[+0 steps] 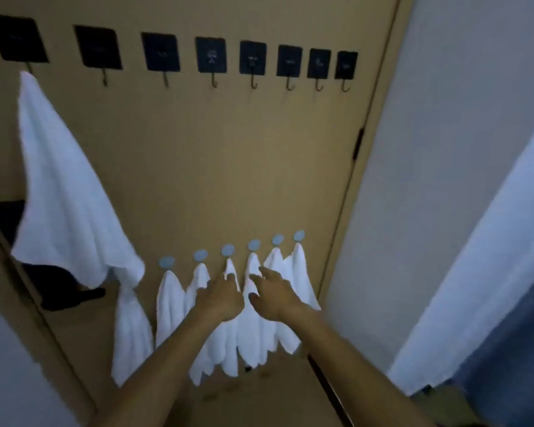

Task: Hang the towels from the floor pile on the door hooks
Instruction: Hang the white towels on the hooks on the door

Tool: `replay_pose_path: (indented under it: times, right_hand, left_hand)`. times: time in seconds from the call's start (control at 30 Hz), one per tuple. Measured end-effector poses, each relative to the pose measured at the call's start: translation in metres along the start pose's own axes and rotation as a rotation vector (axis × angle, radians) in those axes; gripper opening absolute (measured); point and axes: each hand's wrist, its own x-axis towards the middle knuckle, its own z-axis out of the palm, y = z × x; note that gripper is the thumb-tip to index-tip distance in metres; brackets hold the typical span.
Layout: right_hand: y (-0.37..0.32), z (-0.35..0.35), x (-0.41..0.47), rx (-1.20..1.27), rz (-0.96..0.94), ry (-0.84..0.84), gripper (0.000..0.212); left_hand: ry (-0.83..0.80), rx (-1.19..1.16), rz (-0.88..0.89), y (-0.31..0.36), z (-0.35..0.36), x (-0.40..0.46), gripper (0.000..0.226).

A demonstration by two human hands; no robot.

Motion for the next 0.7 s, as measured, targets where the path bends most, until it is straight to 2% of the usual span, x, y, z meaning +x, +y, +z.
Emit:
replay_pose_path:
  times: [0.1, 0.17, 0.3, 0.4, 0.53, 0.7]
  right_hand:
    - [0.091, -0.009, -0.076, -0.020, 0.232, 0.027, 0.048]
    - [0.135, -0.018, -0.122, -0.005, 0.345, 0.040, 0.047]
    - [0.224, -0.018, -0.230, 0.029, 0.602, 0.050, 0.052]
    - [0.269, -0.002, -0.303, 0.081, 0.775, 0.061, 0.047]
    - [0.315, 0.033, -0.392, 0.151, 0.958, 0.027, 0.035]
    - [0.373, 0.077, -0.470, 0.329, 1.172, -0.078, 0.031]
  left_hand:
    - [-0.079, -0.034, 0.283, 0.107, 0.035, -0.028, 0.040]
    - [-0.100, -0.031, 0.381, 0.159, 0.048, -0.043, 0.031]
    - [-0.219, 0.000, 0.652, 0.266, 0.096, -0.088, 0.041]
    - [-0.300, 0.045, 0.799, 0.325, 0.133, -0.116, 0.043]
    - [-0.451, 0.088, 0.921, 0.383, 0.190, -0.148, 0.038]
    - [-0.613, 0.082, 0.957, 0.439, 0.262, -0.159, 0.025]
